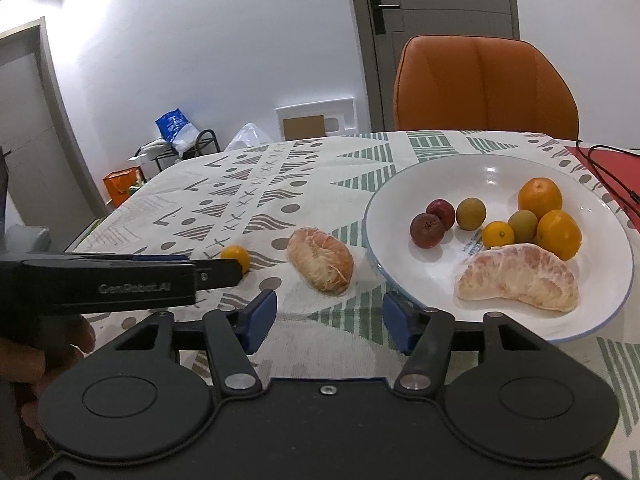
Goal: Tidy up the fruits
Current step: 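Move both tools back over the mandarin and the peeled pomelo segment, then grasp the small mandarin with the left tool while the right tool grasps the pomelo segment, then carry the mandarin and pomelo segment into the white bowl and open both tools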
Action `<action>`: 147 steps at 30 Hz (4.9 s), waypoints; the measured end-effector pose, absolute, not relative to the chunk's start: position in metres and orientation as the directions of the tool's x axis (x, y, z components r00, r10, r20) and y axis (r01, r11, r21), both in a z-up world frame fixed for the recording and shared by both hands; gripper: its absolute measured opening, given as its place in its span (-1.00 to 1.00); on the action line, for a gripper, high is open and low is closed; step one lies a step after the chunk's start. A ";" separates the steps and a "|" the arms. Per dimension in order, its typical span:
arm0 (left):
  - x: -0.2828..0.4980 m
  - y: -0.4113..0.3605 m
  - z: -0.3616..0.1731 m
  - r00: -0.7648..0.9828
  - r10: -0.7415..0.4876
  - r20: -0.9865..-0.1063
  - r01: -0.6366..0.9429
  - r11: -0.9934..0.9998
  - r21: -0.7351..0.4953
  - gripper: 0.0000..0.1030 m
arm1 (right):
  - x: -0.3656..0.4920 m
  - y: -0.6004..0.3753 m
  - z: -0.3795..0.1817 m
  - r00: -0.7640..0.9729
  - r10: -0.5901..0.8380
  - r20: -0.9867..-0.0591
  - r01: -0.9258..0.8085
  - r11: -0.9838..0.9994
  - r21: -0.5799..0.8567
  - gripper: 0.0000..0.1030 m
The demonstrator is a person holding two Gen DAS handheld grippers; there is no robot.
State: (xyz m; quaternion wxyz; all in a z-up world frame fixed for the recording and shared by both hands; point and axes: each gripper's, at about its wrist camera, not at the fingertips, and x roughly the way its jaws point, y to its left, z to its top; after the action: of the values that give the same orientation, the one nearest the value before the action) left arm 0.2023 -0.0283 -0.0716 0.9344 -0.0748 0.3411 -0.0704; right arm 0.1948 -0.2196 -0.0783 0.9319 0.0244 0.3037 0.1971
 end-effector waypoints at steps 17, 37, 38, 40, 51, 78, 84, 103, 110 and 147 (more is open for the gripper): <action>0.198 -0.004 -0.072 0.775 -0.146 -0.615 0.032 0.981 -0.192 -0.51 | 0.210 -0.191 -0.083 0.759 0.336 -0.558 -0.314 0.939 0.139 -0.05; 0.171 0.038 -0.073 0.788 -0.120 -0.604 -0.032 0.971 -0.235 -0.51 | 0.214 -0.158 -0.088 0.768 0.254 -0.588 -0.276 0.960 0.054 -0.39; 0.171 0.038 -0.074 0.789 -0.121 -0.603 -0.033 0.971 -0.238 -0.51 | 0.212 -0.156 -0.087 0.759 0.271 -0.592 -0.295 0.954 0.058 -0.44; 0.170 0.038 -0.074 0.790 -0.121 -0.601 -0.034 0.970 -0.240 -0.51 | 0.209 -0.154 -0.085 0.756 0.282 -0.591 -0.311 0.949 0.055 -0.44; 0.170 0.045 -0.074 0.794 -0.139 -0.592 -0.035 0.962 -0.272 -0.51 | 0.224 -0.142 -0.085 0.786 0.211 -0.581 -0.279 0.960 -0.030 -0.12; 0.162 0.047 -0.075 0.787 -0.088 -0.611 -0.079 0.967 -0.242 -0.51 | 0.218 -0.148 -0.090 0.764 0.253 -0.594 -0.324 0.946 -0.013 -0.20; 0.157 0.043 -0.067 0.795 -0.065 -0.603 -0.088 0.971 -0.220 -0.51 | 0.221 -0.148 -0.090 0.758 0.275 -0.592 -0.345 0.938 -0.007 -0.35; 0.154 -0.012 -0.028 0.846 -0.095 -0.524 0.006 0.985 -0.170 -0.51 | 0.186 -0.195 -0.042 0.795 0.368 -0.481 -0.376 0.923 0.084 -0.36; 0.157 -0.041 -0.014 0.860 -0.123 -0.496 0.053 0.987 -0.152 -0.51 | 0.178 -0.226 -0.031 0.826 0.356 -0.438 -0.348 0.932 0.101 -0.36; 0.226 -0.143 -0.033 0.798 -0.245 -0.551 0.217 0.969 -0.116 -0.50 | 0.236 -0.329 -0.048 0.867 0.257 -0.427 -0.202 0.964 0.172 -0.36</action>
State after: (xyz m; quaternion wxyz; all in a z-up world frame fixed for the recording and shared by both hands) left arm 0.2261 -0.1425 -0.0330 0.9478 -0.0235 0.2938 -0.1218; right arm 0.2359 -0.3295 -0.0478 0.9642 0.0607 0.2289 0.1191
